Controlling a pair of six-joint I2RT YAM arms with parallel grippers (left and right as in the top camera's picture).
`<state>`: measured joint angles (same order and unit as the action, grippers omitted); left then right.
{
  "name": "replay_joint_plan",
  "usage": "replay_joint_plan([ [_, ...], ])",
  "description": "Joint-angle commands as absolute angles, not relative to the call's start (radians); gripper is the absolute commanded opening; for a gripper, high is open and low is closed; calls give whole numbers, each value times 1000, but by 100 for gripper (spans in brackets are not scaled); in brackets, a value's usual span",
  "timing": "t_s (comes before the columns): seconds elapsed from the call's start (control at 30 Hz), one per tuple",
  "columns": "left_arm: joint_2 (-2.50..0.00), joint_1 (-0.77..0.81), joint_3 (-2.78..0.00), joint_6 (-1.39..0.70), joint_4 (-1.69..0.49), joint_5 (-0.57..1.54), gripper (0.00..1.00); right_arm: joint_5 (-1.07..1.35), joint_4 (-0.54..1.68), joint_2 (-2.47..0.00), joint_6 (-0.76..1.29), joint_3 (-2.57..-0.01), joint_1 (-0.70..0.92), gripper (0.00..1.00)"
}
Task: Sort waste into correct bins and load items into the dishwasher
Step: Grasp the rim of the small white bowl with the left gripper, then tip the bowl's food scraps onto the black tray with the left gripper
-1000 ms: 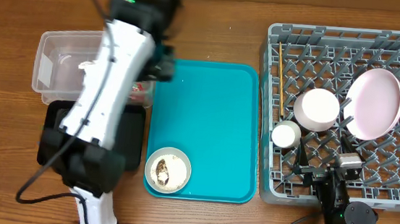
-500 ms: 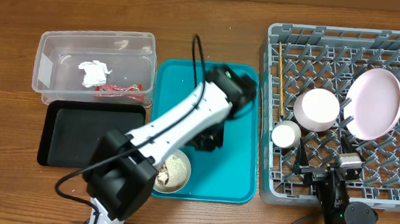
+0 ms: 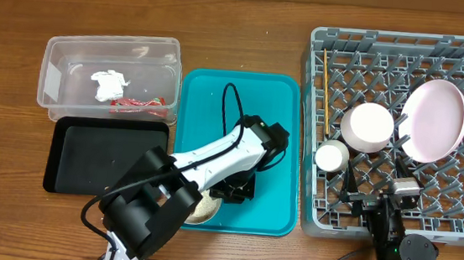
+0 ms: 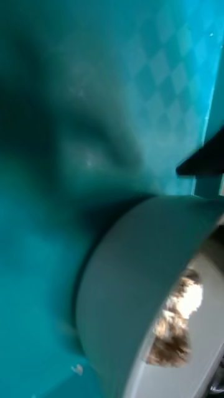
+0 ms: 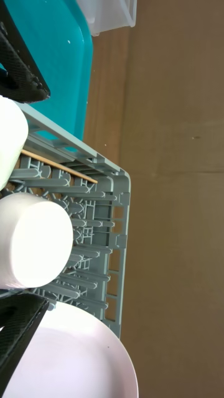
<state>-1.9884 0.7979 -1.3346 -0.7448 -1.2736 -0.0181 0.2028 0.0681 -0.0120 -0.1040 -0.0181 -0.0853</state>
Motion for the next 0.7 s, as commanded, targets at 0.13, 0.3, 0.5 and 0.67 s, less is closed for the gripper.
replay_joint_plan([
  [0.13, -1972, 790, -1312, -702, -1225, -61, 5, 203, 62, -6, -94, -8, -86, 100],
  [0.3, -1901, 751, -1312, -651, -1194, -66, 4, 203, 62, -6, -94, -8, -86, 100],
  [0.5, -1659, 623, -1312, -553, -1172, 30, 4, 203, 62, -6, -94, -8, -86, 100],
  [0.67, -1455, 376, -1311, -383, -1127, 287, 4, 203, 62, -6, -94, -8, -86, 100],
])
